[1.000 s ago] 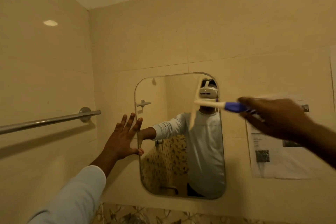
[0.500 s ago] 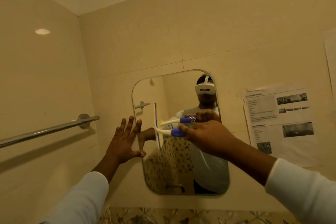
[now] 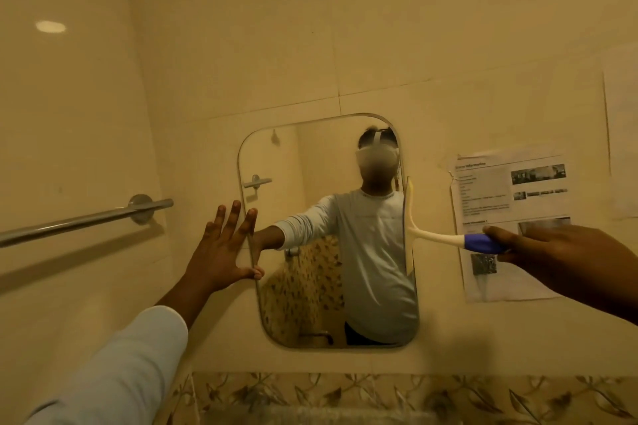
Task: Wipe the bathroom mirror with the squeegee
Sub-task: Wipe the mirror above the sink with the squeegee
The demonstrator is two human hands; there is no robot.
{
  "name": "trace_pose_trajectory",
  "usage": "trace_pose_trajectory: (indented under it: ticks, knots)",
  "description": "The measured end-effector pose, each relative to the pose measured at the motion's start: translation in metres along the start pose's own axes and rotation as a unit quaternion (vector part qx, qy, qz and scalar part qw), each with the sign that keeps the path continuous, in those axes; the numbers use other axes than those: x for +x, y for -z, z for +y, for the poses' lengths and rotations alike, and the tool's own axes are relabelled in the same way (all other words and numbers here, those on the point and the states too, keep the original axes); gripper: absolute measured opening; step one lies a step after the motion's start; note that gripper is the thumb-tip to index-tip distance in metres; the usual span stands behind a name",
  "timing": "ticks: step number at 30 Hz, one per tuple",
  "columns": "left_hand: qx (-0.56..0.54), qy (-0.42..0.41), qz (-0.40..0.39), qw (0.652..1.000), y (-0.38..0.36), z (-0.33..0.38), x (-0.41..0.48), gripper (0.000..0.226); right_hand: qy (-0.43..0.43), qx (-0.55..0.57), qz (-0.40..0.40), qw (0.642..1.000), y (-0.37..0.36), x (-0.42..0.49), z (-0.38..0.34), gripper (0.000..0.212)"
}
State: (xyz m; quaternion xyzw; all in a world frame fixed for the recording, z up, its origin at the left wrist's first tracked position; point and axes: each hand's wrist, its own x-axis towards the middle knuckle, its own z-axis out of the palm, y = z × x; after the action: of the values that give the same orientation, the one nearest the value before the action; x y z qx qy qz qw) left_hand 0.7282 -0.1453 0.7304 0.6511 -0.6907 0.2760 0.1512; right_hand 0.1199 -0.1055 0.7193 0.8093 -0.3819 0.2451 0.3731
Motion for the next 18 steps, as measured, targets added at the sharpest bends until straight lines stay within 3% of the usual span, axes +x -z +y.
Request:
trace_pose_trajectory:
  ticks: [5,9,13,18]
  knots:
    - [-0.002,-0.001,0.005,1.000,0.001,0.001,0.000,0.145,-0.023,0.039,0.018,0.999,-0.012,-0.014,0.011,0.112]
    - [-0.003,-0.001,0.007,1.000,0.000,0.000,0.000,0.144,-0.015,0.076,0.064,0.995,-0.007,-0.020,0.005,0.078]
    - [-0.006,-0.001,0.010,1.000,-0.001,0.000,-0.001,0.144,0.025,0.094,0.075,0.992,-0.007,0.016,-0.047,0.079]
    - [-0.007,-0.006,0.014,1.000,-0.002,-0.001,0.000,0.142,0.087,0.122,0.086,0.985,-0.021,0.087,-0.124,0.046]
